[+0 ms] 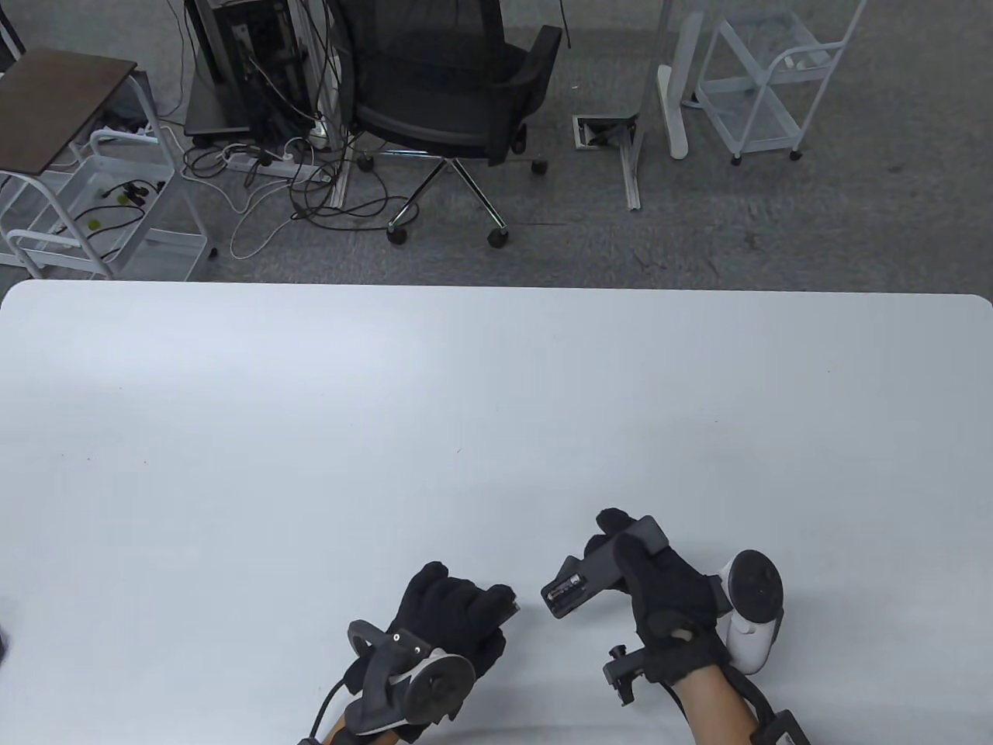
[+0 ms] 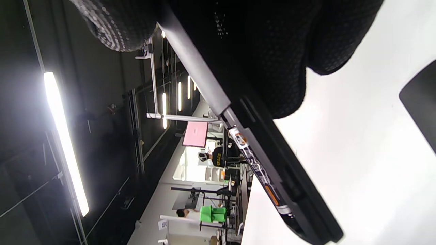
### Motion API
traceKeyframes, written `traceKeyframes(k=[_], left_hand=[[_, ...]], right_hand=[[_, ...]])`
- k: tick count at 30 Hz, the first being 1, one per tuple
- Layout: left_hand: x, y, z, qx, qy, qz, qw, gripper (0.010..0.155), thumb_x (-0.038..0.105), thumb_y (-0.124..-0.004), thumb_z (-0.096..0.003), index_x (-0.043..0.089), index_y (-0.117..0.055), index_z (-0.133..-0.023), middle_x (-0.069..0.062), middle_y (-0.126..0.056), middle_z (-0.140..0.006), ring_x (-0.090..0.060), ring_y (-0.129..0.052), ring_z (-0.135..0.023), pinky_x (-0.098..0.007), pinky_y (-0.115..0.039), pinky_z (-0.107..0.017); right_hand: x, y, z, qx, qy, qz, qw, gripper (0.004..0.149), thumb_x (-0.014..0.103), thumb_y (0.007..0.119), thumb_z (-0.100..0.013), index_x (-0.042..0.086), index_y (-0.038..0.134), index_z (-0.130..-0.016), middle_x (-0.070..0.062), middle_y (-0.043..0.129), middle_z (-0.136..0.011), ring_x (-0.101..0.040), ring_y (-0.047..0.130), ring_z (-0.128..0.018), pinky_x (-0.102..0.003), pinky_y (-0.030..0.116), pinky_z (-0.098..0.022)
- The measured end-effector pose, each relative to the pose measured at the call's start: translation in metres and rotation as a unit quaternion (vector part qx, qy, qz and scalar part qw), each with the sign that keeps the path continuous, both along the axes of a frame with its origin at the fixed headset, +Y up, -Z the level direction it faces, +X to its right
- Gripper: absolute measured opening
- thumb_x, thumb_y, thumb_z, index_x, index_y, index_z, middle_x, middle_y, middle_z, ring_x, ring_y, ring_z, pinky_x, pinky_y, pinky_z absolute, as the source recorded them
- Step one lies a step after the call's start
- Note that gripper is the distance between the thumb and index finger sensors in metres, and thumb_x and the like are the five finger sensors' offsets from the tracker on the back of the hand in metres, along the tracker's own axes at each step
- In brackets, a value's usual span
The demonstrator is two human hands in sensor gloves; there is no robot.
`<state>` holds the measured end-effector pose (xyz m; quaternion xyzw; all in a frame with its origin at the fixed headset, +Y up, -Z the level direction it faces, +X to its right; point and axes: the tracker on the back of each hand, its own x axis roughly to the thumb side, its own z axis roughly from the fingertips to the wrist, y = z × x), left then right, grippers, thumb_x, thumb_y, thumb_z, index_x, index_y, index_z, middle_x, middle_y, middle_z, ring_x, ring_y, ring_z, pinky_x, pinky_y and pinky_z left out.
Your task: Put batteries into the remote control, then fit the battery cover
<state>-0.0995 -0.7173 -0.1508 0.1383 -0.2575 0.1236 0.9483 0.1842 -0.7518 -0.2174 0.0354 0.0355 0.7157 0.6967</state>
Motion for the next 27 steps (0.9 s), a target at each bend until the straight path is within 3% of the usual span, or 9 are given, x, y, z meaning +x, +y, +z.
traceKeyframes(k=[16, 27], left_hand=[[0.013, -0.002, 0.008, 0.002, -0.03, -0.015, 0.999, 0.054, 0.052, -0.093, -0.0389, 0.034, -0.084, -0.089, 0.012, -0.103, -0.076, -0.017, -0.101, -0.079, -0.054, -0.072, -0.08], [0.018, -0.005, 0.01, 0.011, -0.03, -0.035, 0.999, 0.053, 0.049, -0.092, -0.0388, 0.034, -0.083, -0.088, 0.014, -0.103, -0.075, -0.016, -0.101, -0.079, -0.054, -0.072, -0.08]], right_hand=[[-0.029, -0.007, 0.01, -0.013, 0.053, 0.012, 0.998, 0.064, 0.047, 0.076, -0.048, 0.004, 0.075, -0.096, -0.021, 0.096, -0.078, -0.033, 0.104, -0.051, -0.056, 0.078, -0.052], [-0.031, -0.006, 0.012, -0.026, 0.042, 0.027, 0.998, 0.064, 0.047, 0.076, -0.048, 0.003, 0.075, -0.096, -0.022, 0.097, -0.077, -0.033, 0.104, -0.049, -0.056, 0.079, -0.051]])
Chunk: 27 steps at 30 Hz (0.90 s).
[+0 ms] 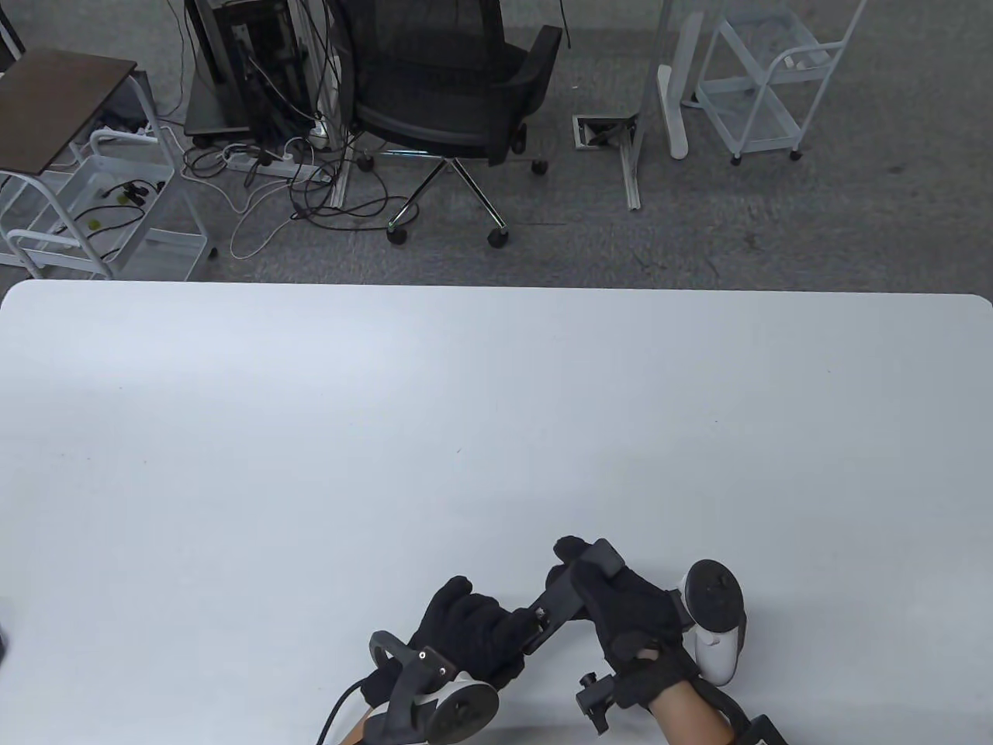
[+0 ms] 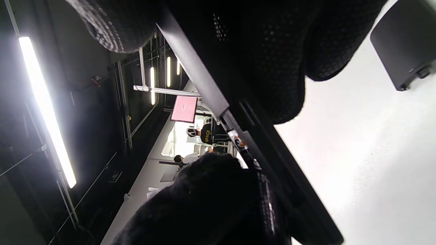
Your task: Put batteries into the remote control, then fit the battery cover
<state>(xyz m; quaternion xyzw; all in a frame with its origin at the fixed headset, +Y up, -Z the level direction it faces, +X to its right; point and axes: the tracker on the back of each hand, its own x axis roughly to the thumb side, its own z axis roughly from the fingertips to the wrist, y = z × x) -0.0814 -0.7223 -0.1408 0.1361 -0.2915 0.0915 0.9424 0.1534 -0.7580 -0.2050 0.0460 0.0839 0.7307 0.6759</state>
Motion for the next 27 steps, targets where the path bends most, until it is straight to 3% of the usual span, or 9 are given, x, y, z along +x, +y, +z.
traceKeyframes(k=[14, 22, 27], left_hand=[[-0.002, 0.002, 0.001, 0.007, -0.002, 0.013, 1.0, 0.055, 0.042, -0.09, -0.0369, 0.036, -0.079, -0.091, 0.015, -0.1, -0.078, -0.016, -0.099, -0.083, -0.054, -0.07, -0.08], [-0.017, 0.004, -0.009, -0.016, 0.006, 0.062, 0.998, 0.071, 0.055, -0.087, -0.03, 0.036, -0.073, -0.096, 0.012, -0.095, -0.082, -0.018, -0.092, -0.087, -0.055, -0.067, -0.081], [-0.021, -0.002, -0.015, -0.074, -0.006, 0.105, 0.992, 0.078, 0.06, -0.084, -0.0291, 0.032, -0.07, -0.1, 0.007, -0.096, -0.088, -0.022, -0.093, -0.09, -0.056, -0.068, -0.08]], right_hand=[[-0.003, 0.0, 0.002, -0.012, 0.014, -0.018, 1.0, 0.064, 0.047, 0.076, -0.049, 0.004, 0.074, -0.097, -0.022, 0.096, -0.078, -0.033, 0.104, -0.05, -0.056, 0.079, -0.051], [-0.004, 0.002, 0.001, -0.004, 0.052, -0.05, 0.997, 0.064, 0.047, 0.075, -0.049, 0.006, 0.073, -0.098, -0.021, 0.095, -0.079, -0.033, 0.103, -0.051, -0.056, 0.078, -0.052], [-0.004, 0.003, 0.001, 0.007, 0.066, -0.067, 0.996, 0.064, 0.048, 0.075, -0.049, 0.007, 0.073, -0.098, -0.021, 0.095, -0.08, -0.033, 0.103, -0.052, -0.056, 0.078, -0.053]])
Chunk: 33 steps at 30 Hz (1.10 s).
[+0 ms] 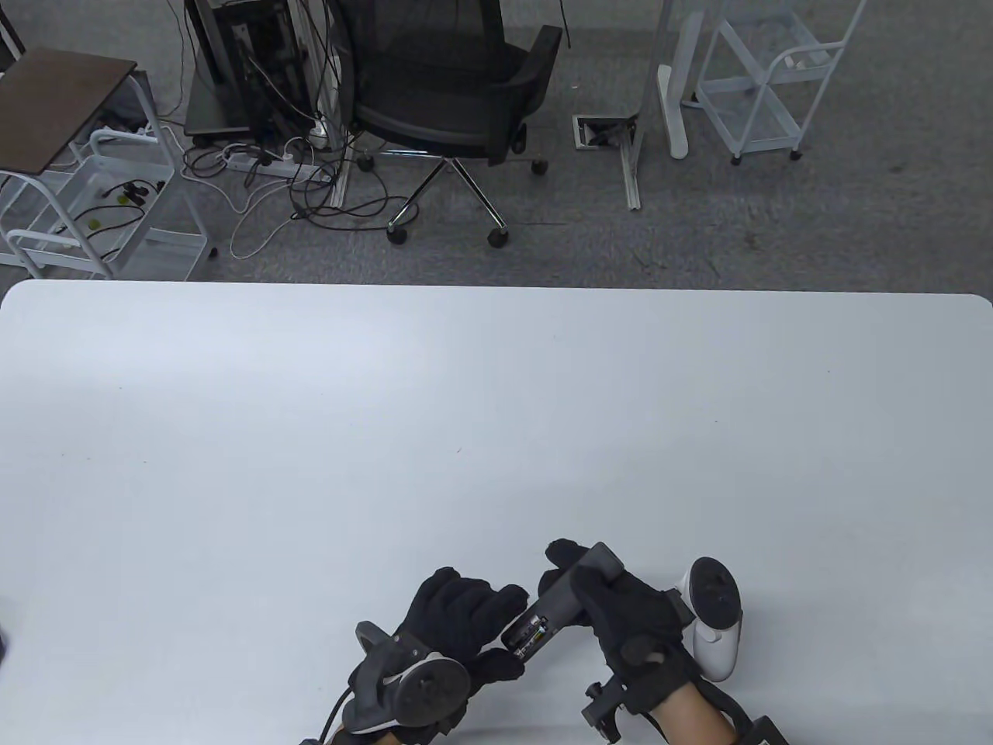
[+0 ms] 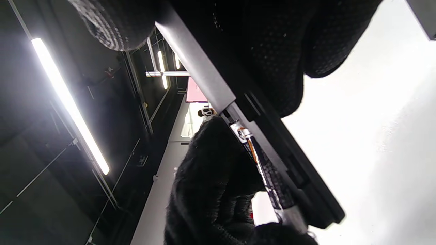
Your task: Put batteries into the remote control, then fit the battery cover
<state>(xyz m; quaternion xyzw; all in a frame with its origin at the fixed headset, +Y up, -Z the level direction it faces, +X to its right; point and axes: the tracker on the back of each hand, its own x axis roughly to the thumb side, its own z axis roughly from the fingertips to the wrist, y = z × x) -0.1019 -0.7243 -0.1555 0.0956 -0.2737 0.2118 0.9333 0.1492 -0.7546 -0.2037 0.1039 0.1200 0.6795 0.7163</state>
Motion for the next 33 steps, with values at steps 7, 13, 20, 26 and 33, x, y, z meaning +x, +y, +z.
traceKeyframes(k=[7, 13, 20, 26, 33], left_hand=[[0.0, -0.009, -0.007, -0.077, -0.029, 0.05, 0.995, 0.077, 0.054, -0.087, -0.0325, 0.028, -0.066, -0.103, 0.008, -0.099, -0.085, -0.02, -0.096, -0.089, -0.055, -0.069, -0.08], [-0.001, -0.009, -0.006, -0.066, -0.027, 0.045, 0.996, 0.077, 0.055, -0.087, -0.0319, 0.028, -0.068, -0.102, 0.009, -0.1, -0.08, -0.018, -0.097, -0.085, -0.055, -0.07, -0.08], [-0.001, -0.01, -0.007, -0.066, -0.023, 0.04, 0.997, 0.072, 0.053, -0.087, -0.0355, 0.027, -0.07, -0.101, 0.01, -0.101, -0.076, -0.018, -0.099, -0.082, -0.055, -0.071, -0.079], [0.0, -0.013, -0.008, -0.07, -0.004, 0.019, 0.997, 0.067, 0.052, -0.09, -0.0379, 0.027, -0.074, -0.098, 0.009, -0.102, -0.075, -0.02, -0.099, -0.081, -0.055, -0.071, -0.079], [0.0, -0.017, -0.011, -0.089, -0.001, 0.018, 0.996, 0.058, 0.055, -0.089, -0.0375, 0.027, -0.084, -0.087, 0.009, -0.106, -0.068, -0.019, -0.102, -0.076, -0.055, -0.072, -0.077]], right_hand=[[-0.001, 0.0, 0.0, 0.002, 0.011, -0.008, 1.0, 0.063, 0.048, 0.076, -0.049, 0.009, 0.074, -0.099, -0.02, 0.095, -0.081, -0.034, 0.102, -0.054, -0.057, 0.077, -0.054], [-0.003, -0.005, 0.0, -0.009, 0.026, -0.024, 0.999, 0.062, 0.049, 0.076, -0.049, 0.013, 0.074, -0.099, -0.019, 0.095, -0.081, -0.034, 0.102, -0.055, -0.056, 0.077, -0.054], [-0.006, -0.005, 0.001, -0.008, 0.032, -0.023, 0.999, 0.061, 0.049, 0.076, -0.049, 0.014, 0.074, -0.099, -0.02, 0.094, -0.082, -0.035, 0.101, -0.055, -0.057, 0.076, -0.054], [-0.011, -0.005, 0.003, -0.009, 0.05, -0.019, 0.999, 0.061, 0.048, 0.076, -0.049, 0.016, 0.072, -0.101, -0.022, 0.09, -0.087, -0.039, 0.097, -0.062, -0.062, 0.072, -0.057], [-0.02, 0.003, 0.007, 0.067, 0.064, 0.104, 0.99, 0.065, 0.051, 0.074, -0.048, 0.016, 0.07, -0.103, -0.026, 0.081, -0.097, -0.047, 0.087, -0.075, -0.068, 0.062, -0.06]])
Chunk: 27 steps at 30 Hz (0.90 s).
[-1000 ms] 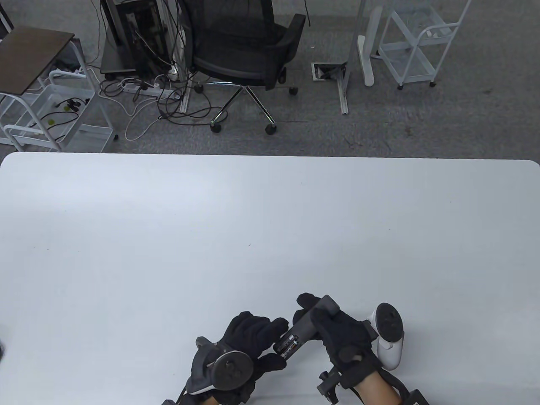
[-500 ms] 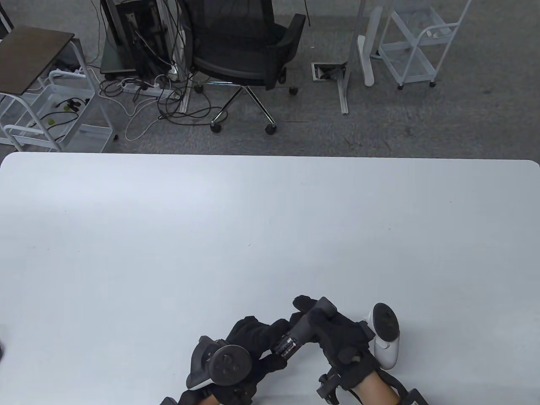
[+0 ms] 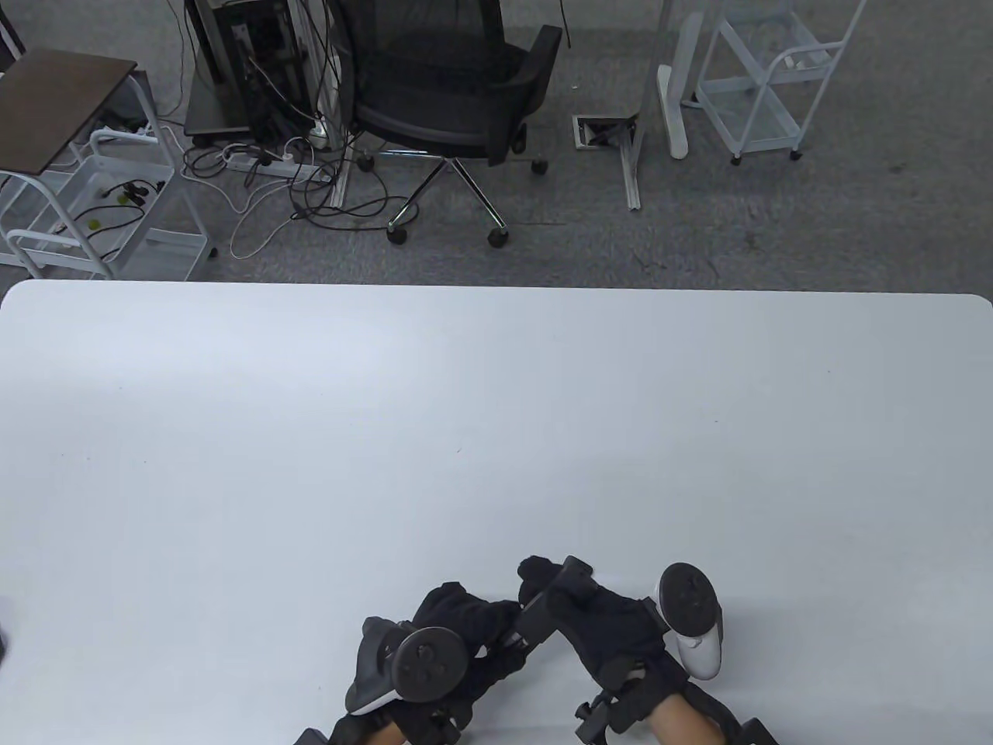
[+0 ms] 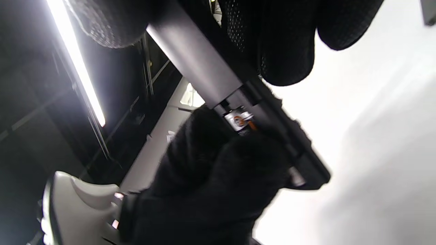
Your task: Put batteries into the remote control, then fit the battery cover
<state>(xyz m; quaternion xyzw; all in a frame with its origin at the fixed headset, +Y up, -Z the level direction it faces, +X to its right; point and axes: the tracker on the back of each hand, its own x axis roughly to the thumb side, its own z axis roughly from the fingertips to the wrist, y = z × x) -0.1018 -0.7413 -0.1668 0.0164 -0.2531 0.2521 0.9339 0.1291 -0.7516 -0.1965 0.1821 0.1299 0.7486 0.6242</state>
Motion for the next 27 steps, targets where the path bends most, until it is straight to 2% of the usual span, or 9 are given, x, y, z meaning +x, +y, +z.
traceKeyframes(k=[3, 7, 14, 16, 18, 21, 25, 27], left_hand=[[0.001, -0.001, 0.0, -0.013, -0.007, 0.013, 1.0, 0.057, 0.057, -0.089, -0.0373, 0.028, -0.084, -0.087, 0.01, -0.105, -0.068, -0.019, -0.102, -0.076, -0.055, -0.073, -0.077], [0.003, -0.002, 0.0, -0.04, -0.028, 0.053, 0.997, 0.059, 0.057, -0.089, -0.0364, 0.028, -0.084, -0.087, 0.011, -0.106, -0.067, -0.019, -0.103, -0.076, -0.054, -0.073, -0.078], [0.001, -0.003, -0.002, -0.069, -0.041, 0.093, 0.992, 0.061, 0.059, -0.089, -0.036, 0.028, -0.082, -0.088, 0.011, -0.105, -0.07, -0.019, -0.102, -0.078, -0.055, -0.072, -0.078], [-0.002, -0.005, -0.003, -0.08, -0.038, 0.112, 0.99, 0.058, 0.057, -0.091, -0.0366, 0.03, -0.082, -0.087, 0.012, -0.104, -0.072, -0.02, -0.101, -0.079, -0.055, -0.071, -0.078], [-0.007, -0.002, -0.005, -0.077, -0.022, 0.14, 0.987, 0.057, 0.058, -0.091, -0.0364, 0.031, -0.082, -0.086, 0.014, -0.104, -0.072, -0.019, -0.101, -0.08, -0.055, -0.072, -0.078], [-0.017, 0.002, -0.005, -0.061, 0.005, 0.172, 0.983, 0.055, 0.056, -0.091, -0.0349, 0.035, -0.08, -0.085, 0.015, -0.102, -0.075, -0.018, -0.099, -0.083, -0.055, -0.071, -0.079], [-0.031, 0.003, -0.008, -0.066, 0.042, 0.235, 0.969, 0.053, 0.056, -0.089, -0.0365, 0.038, -0.077, -0.085, 0.017, -0.099, -0.079, -0.017, -0.096, -0.088, -0.054, -0.07, -0.08], [-0.038, 0.001, -0.01, -0.095, 0.045, 0.294, 0.95, 0.053, 0.056, -0.088, -0.0377, 0.038, -0.076, -0.086, 0.017, -0.098, -0.08, -0.017, -0.094, -0.09, -0.054, -0.069, -0.08]], right_hand=[[0.0, 0.003, 0.001, 0.02, 0.006, 0.017, 1.0, 0.068, 0.052, 0.072, -0.048, 0.015, 0.068, -0.105, -0.027, 0.078, -0.099, -0.048, 0.085, -0.076, -0.069, 0.061, -0.061], [-0.008, 0.004, 0.005, 0.017, 0.049, 0.018, 0.998, 0.068, 0.05, 0.071, -0.048, 0.016, 0.064, -0.107, -0.029, 0.072, -0.104, -0.052, 0.078, -0.083, -0.071, 0.056, -0.063], [-0.024, 0.002, 0.011, 0.037, 0.112, 0.082, 0.99, 0.07, 0.049, 0.069, -0.048, 0.021, 0.055, -0.111, -0.029, 0.063, -0.11, -0.058, 0.066, -0.092, -0.074, 0.051, -0.065], [-0.025, 0.002, 0.013, 0.052, 0.11, 0.1, 0.988, 0.075, 0.051, 0.068, -0.048, 0.021, 0.045, -0.113, -0.029, 0.06, -0.112, -0.058, 0.065, -0.093, -0.074, 0.051, -0.065], [-0.026, 0.0, 0.014, 0.059, 0.093, 0.108, 0.988, 0.085, 0.055, 0.069, -0.047, 0.013, 0.038, -0.114, -0.03, 0.057, -0.112, -0.058, 0.067, -0.092, -0.074, 0.052, -0.065], [-0.025, -0.002, 0.012, 0.047, 0.096, 0.095, 0.99, 0.094, 0.059, 0.07, -0.044, 0.009, 0.031, -0.113, -0.031, 0.056, -0.112, -0.057, 0.07, -0.091, -0.073, 0.054, -0.065], [-0.023, -0.004, 0.009, 0.036, 0.095, 0.083, 0.991, 0.093, 0.054, 0.078, -0.043, 0.005, 0.036, -0.111, -0.029, 0.068, -0.107, -0.053, 0.079, -0.088, -0.071, 0.058, -0.064], [-0.023, -0.003, 0.008, 0.044, 0.082, 0.099, 0.991, 0.085, 0.046, 0.082, -0.044, 0.005, 0.045, -0.109, -0.025, 0.077, -0.102, -0.048, 0.086, -0.083, -0.069, 0.061, -0.064]])
